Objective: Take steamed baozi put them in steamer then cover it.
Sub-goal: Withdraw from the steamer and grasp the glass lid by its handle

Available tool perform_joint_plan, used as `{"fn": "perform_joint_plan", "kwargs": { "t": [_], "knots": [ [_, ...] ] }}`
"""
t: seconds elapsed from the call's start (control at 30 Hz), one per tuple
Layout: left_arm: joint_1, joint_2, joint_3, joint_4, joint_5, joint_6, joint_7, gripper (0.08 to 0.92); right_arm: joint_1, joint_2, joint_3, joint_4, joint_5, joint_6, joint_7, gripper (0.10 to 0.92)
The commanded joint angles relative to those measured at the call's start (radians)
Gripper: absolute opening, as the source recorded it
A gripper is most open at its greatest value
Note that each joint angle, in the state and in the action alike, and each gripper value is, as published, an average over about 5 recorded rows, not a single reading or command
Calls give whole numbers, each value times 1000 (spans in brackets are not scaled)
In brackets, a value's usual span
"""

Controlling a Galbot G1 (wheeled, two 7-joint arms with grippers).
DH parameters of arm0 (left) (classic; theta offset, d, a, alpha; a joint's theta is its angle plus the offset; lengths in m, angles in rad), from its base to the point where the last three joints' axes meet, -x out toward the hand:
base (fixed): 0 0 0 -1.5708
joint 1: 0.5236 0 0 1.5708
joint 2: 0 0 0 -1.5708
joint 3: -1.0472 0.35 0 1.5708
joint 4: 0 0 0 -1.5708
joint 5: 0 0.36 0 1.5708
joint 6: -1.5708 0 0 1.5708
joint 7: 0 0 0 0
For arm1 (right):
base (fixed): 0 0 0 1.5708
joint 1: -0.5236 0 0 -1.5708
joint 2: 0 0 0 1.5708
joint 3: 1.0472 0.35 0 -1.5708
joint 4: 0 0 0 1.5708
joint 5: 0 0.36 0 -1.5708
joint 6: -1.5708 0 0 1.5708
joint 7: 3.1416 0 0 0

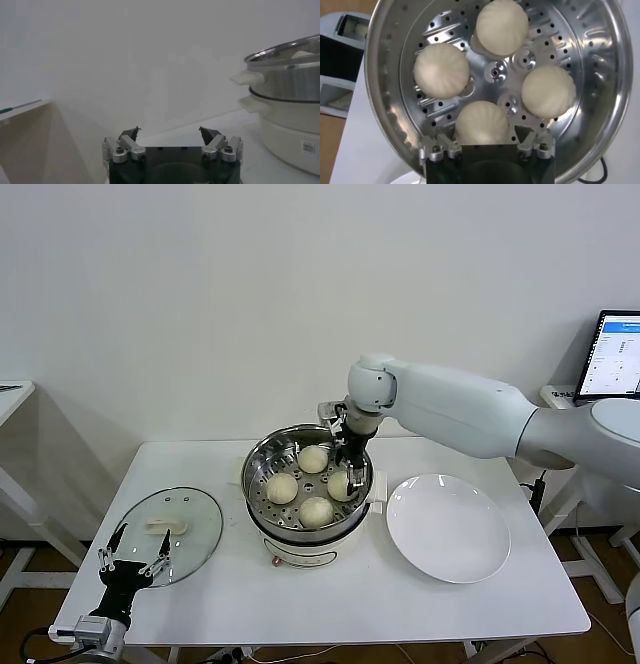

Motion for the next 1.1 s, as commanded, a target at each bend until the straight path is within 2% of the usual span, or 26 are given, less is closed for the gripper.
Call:
{"fn": "perform_joint_plan", "kwargs": {
  "t": [0.03,0.23,0.43,0.53,0.83,0.97,1.1],
  "knots": [
    [3,0,5,-10,3,1,-4,823,95,-109,45,38,98,3,-18,822],
    [9,-1,13,-17,7,2,-9,823,51,-250,186,87,128,0,-15,823],
    [12,-3,18,-27,8,7,-19,823,-174,-419,532,170,124,16,63,823],
    [10,-2,26,-29,10,14,-28,823,-299,-486,693,220,151,63,184,823],
    [5,1,43,-30,18,26,-53,823,-718,-637,1044,350,407,311,773,823],
    [-1,4,42,-19,27,23,-53,823,-990,-642,1261,412,450,409,976,823],
    [-3,7,45,-17,42,12,-53,823,-1305,-571,1549,485,449,467,1108,823]
  ]
}}
